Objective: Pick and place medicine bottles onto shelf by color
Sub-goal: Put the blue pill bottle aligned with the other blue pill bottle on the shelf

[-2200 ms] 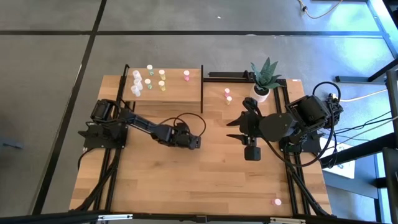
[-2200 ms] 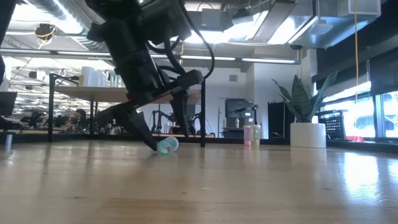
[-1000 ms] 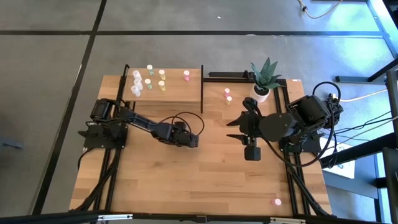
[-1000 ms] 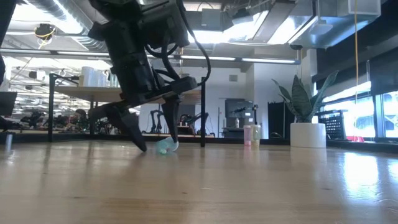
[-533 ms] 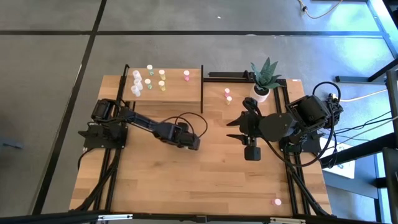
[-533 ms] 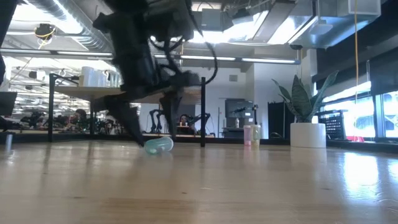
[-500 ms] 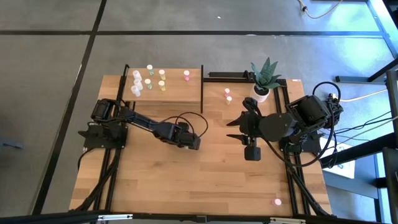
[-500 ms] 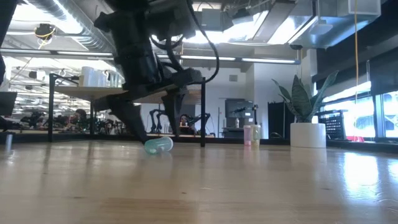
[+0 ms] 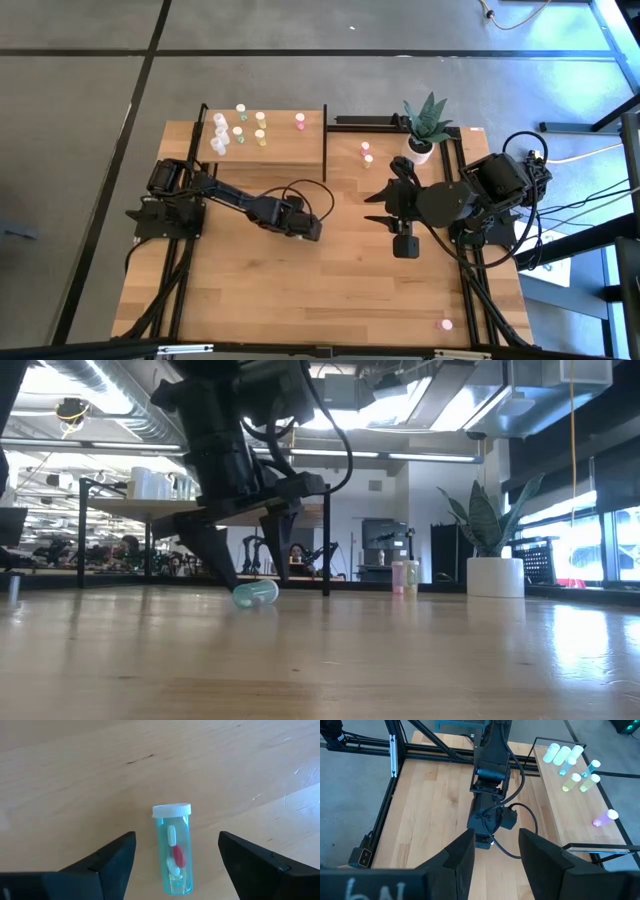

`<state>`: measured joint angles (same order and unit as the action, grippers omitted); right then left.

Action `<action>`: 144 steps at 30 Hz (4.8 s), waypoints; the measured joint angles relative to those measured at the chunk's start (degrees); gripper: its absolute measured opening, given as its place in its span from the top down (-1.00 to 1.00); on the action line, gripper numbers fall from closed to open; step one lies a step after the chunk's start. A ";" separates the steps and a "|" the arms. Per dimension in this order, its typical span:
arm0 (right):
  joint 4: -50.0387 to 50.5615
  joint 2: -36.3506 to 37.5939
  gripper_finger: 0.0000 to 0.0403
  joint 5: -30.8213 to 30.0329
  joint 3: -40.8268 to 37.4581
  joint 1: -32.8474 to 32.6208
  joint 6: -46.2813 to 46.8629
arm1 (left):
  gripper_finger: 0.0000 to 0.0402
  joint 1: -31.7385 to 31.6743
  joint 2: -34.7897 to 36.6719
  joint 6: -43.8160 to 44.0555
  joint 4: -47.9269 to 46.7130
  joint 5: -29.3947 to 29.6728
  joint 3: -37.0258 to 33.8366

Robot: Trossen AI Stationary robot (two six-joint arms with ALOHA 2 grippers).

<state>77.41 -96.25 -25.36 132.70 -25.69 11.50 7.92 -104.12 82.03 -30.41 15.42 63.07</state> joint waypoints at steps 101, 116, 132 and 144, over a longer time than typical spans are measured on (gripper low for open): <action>-0.57 0.02 0.24 0.00 0.00 0.01 0.01 | 0.58 20.29 -6.16 0.06 19.38 69.31 -11.57; -1.40 0.02 0.24 0.57 0.00 0.02 0.01 | 0.58 21.79 -18.19 10.87 25.10 74.66 -12.00; -1.38 0.02 0.24 0.55 0.00 0.01 0.01 | 0.58 21.84 -22.18 10.81 27.52 76.18 -12.00; -1.38 0.02 0.24 0.55 0.00 0.02 0.01 | 0.58 22.18 -22.67 8.63 30.01 75.98 -11.89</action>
<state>76.03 -96.23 -24.82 132.70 -25.68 11.50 30.10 -126.78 90.65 -0.40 91.40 51.18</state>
